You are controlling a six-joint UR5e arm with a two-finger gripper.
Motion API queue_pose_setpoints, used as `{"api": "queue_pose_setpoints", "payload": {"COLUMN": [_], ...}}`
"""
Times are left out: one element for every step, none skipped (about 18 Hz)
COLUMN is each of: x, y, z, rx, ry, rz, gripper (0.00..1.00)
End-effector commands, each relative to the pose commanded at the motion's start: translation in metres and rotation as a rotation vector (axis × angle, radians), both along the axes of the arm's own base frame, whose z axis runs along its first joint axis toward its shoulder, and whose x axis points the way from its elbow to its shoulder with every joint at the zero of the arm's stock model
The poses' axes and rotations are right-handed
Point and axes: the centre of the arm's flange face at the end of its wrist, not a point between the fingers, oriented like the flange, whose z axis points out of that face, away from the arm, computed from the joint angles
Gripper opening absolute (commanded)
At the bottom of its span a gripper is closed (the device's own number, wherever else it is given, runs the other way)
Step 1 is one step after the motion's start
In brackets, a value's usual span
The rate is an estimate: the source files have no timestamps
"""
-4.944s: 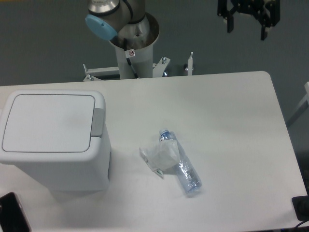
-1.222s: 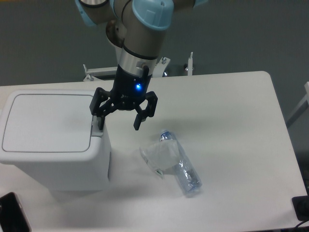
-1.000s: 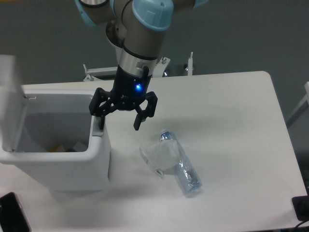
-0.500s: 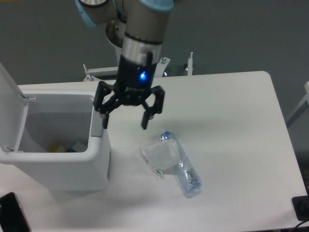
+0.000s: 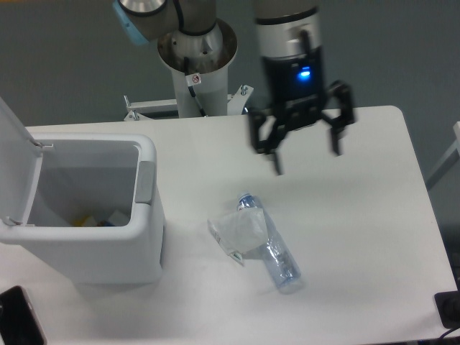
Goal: Open the trash can
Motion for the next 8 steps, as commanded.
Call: {"api": "queue_pose_setpoints", "payload": {"x": [-0.007, -0.013, -0.016, -0.014, -0.013, -0.011, -0.01, -0.007], "y": [-0.012, -0.026, -0.044, -0.061, -0.076, -0.091, -0.1, -0.104], "z": [-0.009, -0.017, -0.017, -0.016, -0.018, -0.019, -0.019, -0.021], "rx": [-0.058, -0.12, -0.173, -0.213, -0.244, -0.273, -0.292, -0.318], "ry": [0.01, 0.024, 0.044, 0.057, 0.059, 0.065, 0.07, 0.074], "rz": [-0.062, -0.113, -0.154, -0.191, -0.224, -0.258, -0.291, -0.327], "gripper": [1.0, 1.0, 1.0, 1.0, 1.0, 1.0, 1.0, 1.0]}}
